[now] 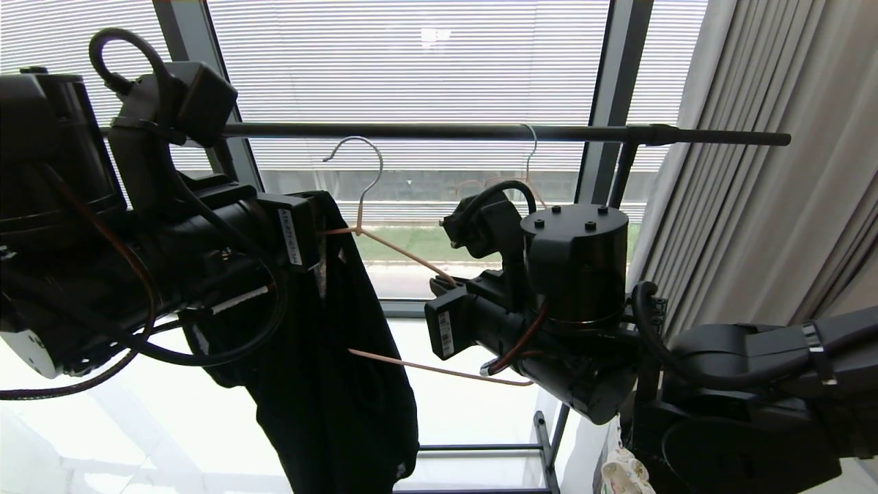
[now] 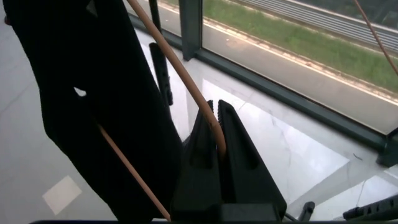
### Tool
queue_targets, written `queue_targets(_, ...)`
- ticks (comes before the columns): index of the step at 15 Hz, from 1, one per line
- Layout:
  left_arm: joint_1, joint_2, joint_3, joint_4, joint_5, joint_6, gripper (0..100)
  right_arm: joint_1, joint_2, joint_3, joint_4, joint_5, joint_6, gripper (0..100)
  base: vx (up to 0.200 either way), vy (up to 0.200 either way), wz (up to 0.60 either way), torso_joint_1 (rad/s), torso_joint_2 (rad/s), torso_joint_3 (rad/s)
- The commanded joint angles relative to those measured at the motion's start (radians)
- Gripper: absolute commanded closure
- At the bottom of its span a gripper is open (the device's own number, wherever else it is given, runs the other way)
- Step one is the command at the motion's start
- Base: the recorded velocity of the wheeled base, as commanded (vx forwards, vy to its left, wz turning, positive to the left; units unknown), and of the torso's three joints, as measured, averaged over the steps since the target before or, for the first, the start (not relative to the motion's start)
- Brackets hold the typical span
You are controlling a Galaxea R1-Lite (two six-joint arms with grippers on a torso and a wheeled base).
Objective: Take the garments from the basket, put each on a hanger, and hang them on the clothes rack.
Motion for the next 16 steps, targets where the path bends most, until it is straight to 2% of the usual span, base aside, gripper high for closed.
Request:
queue_targets(1,-0.001,-0.01,0.004,-0.002,0.002,0.0,100,-0.01,0.01,-0.002,0.0,-0.019,0.0,100,0.0,0.0,0.0,0.0,0.0,0.0)
queue_targets(3,0.001,-0.03,0.014,-0.002,0.0,0.002,100,-0.025,0.01,-0.002,0.0,-0.059,0.001,100,0.0,0.0,0.0,0.0,0.0,0.0)
queue_targets(7,-0.036,-0.036,0.046,-0.003,-0.001,0.039,100,-0.025,0.011,-0.002,-0.031,-0.076,0.0,100,0.0,0.0,0.0,0.0,0.0,0.0)
queue_targets(8,-0.065,-0.033,0.052,-0.017,-0.001,0.04,0,-0.025,0.011,-0.002,-0.038,-0.09,0.0,100,0.0,0.0,0.0,0.0,0.0,0.0)
queue_targets(12,-0.073,-0.048,0.058,-0.039,-0.001,0.048,0,-0.028,0.013,0.006,-0.11,-0.113,-0.025,100,0.0,0.0,0.0,0.0,0.0,0.0)
queue_targets(15,-0.017,-0.114,0.087,-0.039,-0.008,0.049,0,-0.053,0.01,0.009,-0.164,-0.111,-0.101,100,0.0,0.0,0.0,0.0,0.0,0.0)
queue_targets(16,0.019,-0.142,0.109,-0.039,-0.054,0.049,0,-0.062,0.004,0.01,-0.169,-0.108,-0.124,100,0.0,0.0,0.0,0.0,0.0,0.0)
